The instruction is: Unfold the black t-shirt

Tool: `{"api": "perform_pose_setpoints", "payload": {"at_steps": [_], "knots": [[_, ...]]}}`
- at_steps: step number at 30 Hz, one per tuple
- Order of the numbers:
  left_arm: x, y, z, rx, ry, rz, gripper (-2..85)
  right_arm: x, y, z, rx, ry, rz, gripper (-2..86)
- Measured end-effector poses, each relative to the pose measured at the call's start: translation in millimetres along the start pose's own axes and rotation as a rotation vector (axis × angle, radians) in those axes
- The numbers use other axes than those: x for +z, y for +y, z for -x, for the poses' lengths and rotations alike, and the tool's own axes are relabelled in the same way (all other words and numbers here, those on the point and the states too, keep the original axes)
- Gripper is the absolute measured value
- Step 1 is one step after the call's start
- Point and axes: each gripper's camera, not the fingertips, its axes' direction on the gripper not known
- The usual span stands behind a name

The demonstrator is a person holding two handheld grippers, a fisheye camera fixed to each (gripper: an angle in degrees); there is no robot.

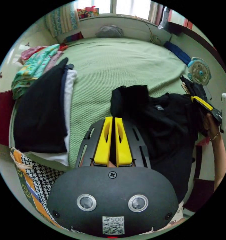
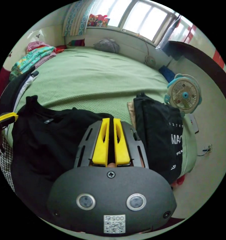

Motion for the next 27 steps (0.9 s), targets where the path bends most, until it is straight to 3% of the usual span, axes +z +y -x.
{"api": "perform_pose_setpoints", "payload": {"at_steps": [11, 17, 27], "knots": [[12.6, -57.8, 40.1, -0.100, -0.056, -0.108, 2.7, 21.8, -81.9, -2.8, 0.091, 0.031, -0.046, -0.9], [72.5, -73.0, 45.4, -0.159, -0.064, 0.081, 5.6, 69.0, -100.5, -3.9, 0.130, 0.035, 0.138, 3.2], [70.8, -52.9, 44.4, -0.099, 0.020, -0.014, 8.2, 44.7, -60.9, -2.5, 0.008, -0.199, 0.054, 8.3]]}}
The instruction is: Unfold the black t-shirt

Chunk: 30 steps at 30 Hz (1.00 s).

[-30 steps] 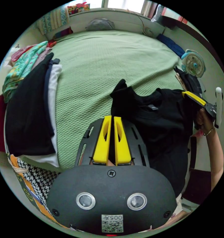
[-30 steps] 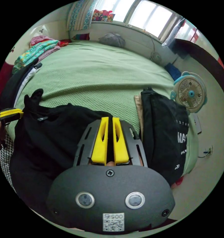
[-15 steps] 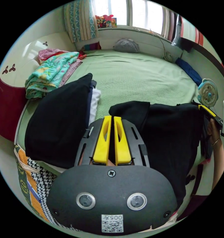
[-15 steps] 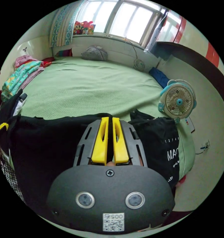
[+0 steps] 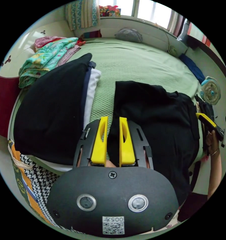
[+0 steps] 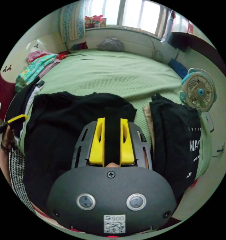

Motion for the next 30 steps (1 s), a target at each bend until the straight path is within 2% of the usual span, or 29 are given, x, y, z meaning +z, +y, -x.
{"api": "perform_pose_setpoints", "payload": {"at_steps": [5, 7, 9, 17, 20, 23, 28, 30], "knots": [[7.4, -0.3, -30.3, 0.072, 0.016, -0.029, 8.8, 29.4, 0.7, 9.5, -0.024, 0.062, 0.127, 5.9], [12.3, -0.7, -35.7, 0.078, 0.033, -0.002, 8.9, 28.3, -1.7, 2.0, 0.004, 0.030, 0.111, 3.8], [15.0, -0.3, -38.5, 0.080, 0.041, 0.004, 8.9, 19.8, -7.9, -16.7, 0.088, -0.013, 0.106, -0.2], [20.3, -6.2, -42.8, 0.110, -0.007, -0.008, 8.9, -32.0, 4.2, -115.1, 0.383, 0.008, -0.034, -1.2], [23.9, -9.2, -45.8, 0.123, -0.006, -0.015, 9.4, -26.2, 18.5, -150.1, 0.473, -0.044, 0.043, -1.1], [29.5, -12.1, -49.7, 0.142, -0.017, -0.014, 10.0, -32.0, 34.2, -164.1, 0.495, -0.139, 0.008, -1.1], [36.3, -19.4, -48.7, 0.129, -0.020, -0.041, 10.6, -53.3, 47.5, -153.5, 0.449, -0.119, -0.078, -1.0], [39.2, -22.6, -48.3, 0.121, -0.018, -0.062, 10.8, -55.9, 47.2, -136.8, 0.363, -0.119, -0.078, -1.0]]}}
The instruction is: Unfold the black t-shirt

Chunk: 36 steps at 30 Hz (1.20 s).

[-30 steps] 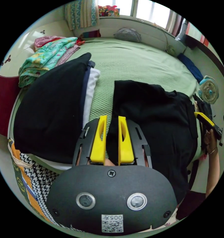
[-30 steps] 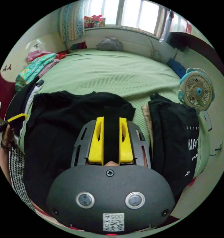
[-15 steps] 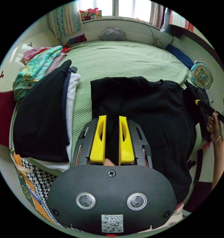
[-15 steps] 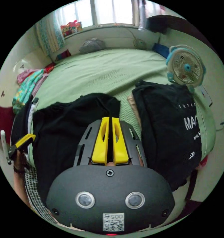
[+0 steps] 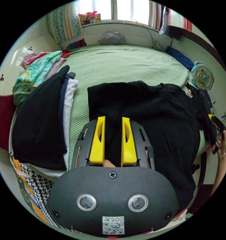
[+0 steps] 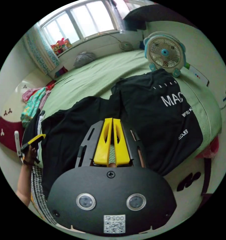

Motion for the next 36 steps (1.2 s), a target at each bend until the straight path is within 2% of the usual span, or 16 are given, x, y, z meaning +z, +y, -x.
{"api": "perform_pose_setpoints", "payload": {"at_steps": [7, 14, 19, 25, 29, 34, 36], "knots": [[33.8, -12.1, -5.1, 0.052, -0.064, 0.096, 10.7, 13.9, 4.4, 41.7, -0.158, -0.003, 0.045, -0.9], [27.7, -20.5, 21.5, 0.052, 0.075, 0.127, 4.4, 31.5, 11.1, 69.2, -0.284, 0.015, 0.099, -0.9], [8.9, -26.7, 47.8, 0.011, 0.177, 0.094, 2.3, 38.8, 8.5, 66.6, -0.249, -0.014, 0.128, -1.0], [-13.2, -33.6, 78.7, -0.054, 0.079, 0.049, 0.7, 44.2, 8.0, 71.9, -0.247, -0.005, 0.151, -0.9], [-31.6, -29.4, 117.0, -0.186, -0.036, -0.011, 0.5, 45.5, 8.6, 76.8, -0.247, 0.007, 0.159, -1.0], [-31.9, -9.6, 168.1, -0.397, -0.178, 0.036, 0.4, 48.1, 9.3, 80.9, -0.251, 0.015, 0.171, -0.9], [-31.3, -3.8, 171.9, -0.380, -0.152, 0.044, 1.4, 49.1, 7.1, 83.5, -0.253, 0.018, 0.169, -0.8]]}}
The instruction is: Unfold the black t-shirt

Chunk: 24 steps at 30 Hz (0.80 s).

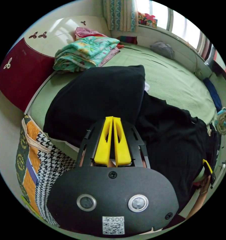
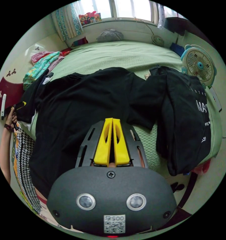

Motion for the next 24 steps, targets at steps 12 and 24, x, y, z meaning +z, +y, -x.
{"api": "perform_pose_setpoints", "payload": {"at_steps": [12, 24], "knots": [[7.4, -53.2, -114.8, 0.338, 0.153, -0.046, 8.1, 12.6, -121.9, 14.9, -0.041, 0.014, -0.016, 7.5], [86.1, -96.8, -218.7, 0.601, 0.096, 0.151, 11.0, 95.3, -204.0, 57.5, -0.245, 0.118, 0.222, 6.6]]}}
